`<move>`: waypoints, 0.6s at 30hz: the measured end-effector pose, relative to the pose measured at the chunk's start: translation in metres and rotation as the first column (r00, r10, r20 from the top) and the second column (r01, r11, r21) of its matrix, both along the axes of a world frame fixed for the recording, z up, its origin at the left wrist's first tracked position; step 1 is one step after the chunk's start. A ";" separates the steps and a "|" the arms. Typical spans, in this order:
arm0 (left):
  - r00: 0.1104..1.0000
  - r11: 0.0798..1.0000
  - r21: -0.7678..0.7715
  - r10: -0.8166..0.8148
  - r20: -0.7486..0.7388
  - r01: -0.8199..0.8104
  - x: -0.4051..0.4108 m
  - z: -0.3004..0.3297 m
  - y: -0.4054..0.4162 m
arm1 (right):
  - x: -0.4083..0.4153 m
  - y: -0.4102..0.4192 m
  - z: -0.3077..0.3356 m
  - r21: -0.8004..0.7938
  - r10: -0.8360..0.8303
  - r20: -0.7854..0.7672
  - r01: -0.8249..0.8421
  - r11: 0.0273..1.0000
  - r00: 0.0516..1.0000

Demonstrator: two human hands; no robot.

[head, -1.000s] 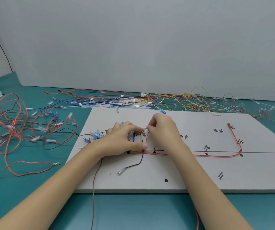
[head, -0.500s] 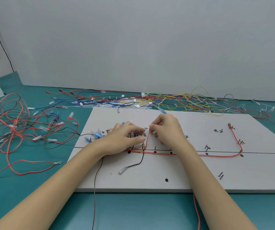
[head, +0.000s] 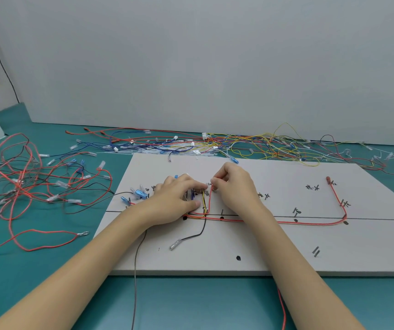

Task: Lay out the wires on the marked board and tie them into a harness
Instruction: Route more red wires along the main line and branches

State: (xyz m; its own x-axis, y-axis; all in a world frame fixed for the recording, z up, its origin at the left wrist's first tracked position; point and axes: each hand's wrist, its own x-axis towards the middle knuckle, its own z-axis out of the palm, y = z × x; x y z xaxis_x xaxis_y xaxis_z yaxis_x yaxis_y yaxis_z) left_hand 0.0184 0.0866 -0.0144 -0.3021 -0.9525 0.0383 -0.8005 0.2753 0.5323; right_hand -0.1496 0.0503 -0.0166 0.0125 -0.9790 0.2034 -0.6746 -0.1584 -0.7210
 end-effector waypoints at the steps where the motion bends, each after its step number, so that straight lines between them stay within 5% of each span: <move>1: 1.000 1.000 -0.004 0.001 0.007 -0.001 -0.001 0.001 0.000 | 0.000 0.000 0.000 0.001 0.001 -0.008 -0.001 1.000 1.000; 14: 0.997 0.997 -0.079 0.027 0.074 -0.021 -0.003 -0.006 -0.001 | -0.001 -0.003 -0.005 -0.005 0.005 -0.026 -0.005 1.000 1.000; 18: 0.988 0.999 0.019 0.048 -0.147 -0.046 0.001 -0.003 -0.003 | -0.002 -0.003 -0.006 0.001 0.005 -0.018 -0.005 1.000 1.000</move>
State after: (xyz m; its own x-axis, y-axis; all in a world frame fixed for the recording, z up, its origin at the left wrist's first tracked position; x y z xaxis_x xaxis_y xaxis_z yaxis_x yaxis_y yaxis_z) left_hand 0.0198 0.0832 -0.0172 -0.2493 -0.9663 0.0637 -0.7250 0.2298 0.6493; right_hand -0.1515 0.0472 -0.0222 0.0211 -0.9791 0.2022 -0.6866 -0.1612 -0.7090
